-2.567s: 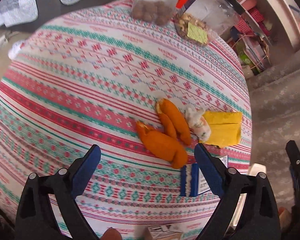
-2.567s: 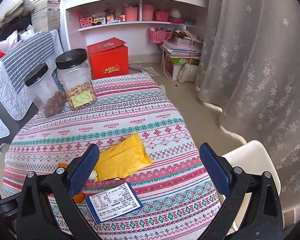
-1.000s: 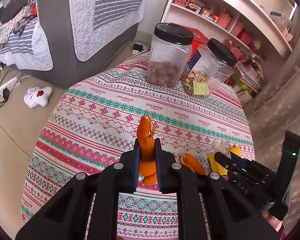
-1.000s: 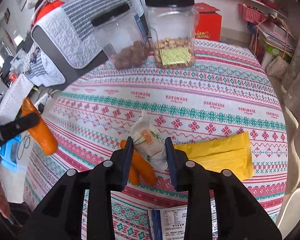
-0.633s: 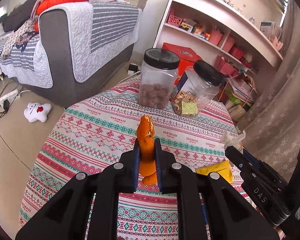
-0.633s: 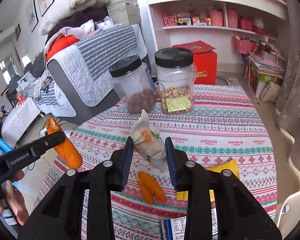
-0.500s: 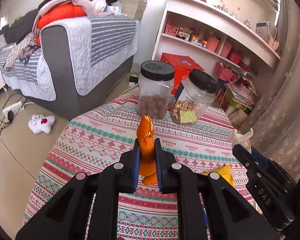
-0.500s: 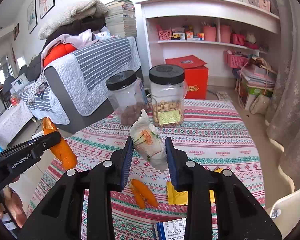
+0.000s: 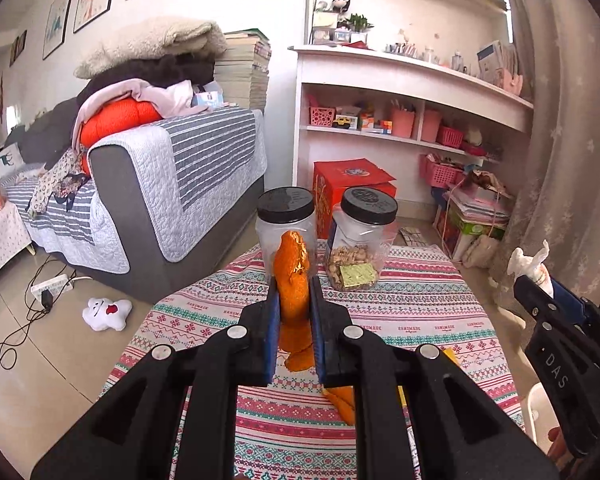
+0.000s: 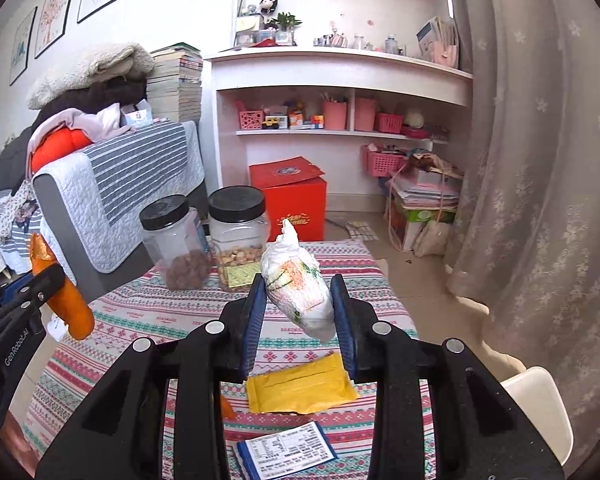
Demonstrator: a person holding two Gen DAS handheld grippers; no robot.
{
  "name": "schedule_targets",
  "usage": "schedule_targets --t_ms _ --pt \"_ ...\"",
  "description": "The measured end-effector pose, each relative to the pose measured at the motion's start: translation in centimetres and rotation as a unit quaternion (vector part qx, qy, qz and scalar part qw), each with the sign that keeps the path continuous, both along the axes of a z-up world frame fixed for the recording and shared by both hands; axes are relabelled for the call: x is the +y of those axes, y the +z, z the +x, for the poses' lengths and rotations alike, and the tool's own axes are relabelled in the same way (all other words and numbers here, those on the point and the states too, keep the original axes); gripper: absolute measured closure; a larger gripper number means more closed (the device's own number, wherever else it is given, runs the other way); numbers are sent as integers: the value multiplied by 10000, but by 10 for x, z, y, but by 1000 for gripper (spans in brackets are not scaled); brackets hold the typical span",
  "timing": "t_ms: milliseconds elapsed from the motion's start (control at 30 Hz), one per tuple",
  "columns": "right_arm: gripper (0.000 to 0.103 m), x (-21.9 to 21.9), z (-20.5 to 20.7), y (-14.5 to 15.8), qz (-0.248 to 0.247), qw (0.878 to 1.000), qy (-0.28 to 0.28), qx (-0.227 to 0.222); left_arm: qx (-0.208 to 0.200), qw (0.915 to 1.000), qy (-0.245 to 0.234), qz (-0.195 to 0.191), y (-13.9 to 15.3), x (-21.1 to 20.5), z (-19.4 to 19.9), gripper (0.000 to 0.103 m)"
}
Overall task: Collect trash
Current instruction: 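Carry the white plastic bag over the bin and open the right tool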
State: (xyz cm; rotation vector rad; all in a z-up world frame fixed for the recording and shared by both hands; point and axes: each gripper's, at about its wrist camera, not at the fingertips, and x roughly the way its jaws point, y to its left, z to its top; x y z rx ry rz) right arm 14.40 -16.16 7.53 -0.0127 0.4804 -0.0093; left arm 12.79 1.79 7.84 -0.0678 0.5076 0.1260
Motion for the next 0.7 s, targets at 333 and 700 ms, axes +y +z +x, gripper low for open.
schedule_targets --t_ms 333,700 --pt "72 -75 -29 17 -248 9942 -1023 -224 -124 9993 -318 131 5 -48 -10 89" --pt "21 -187 -64 9 -315 9731 -2266 289 -166 9936 -1094 218 10 -118 -25 89"
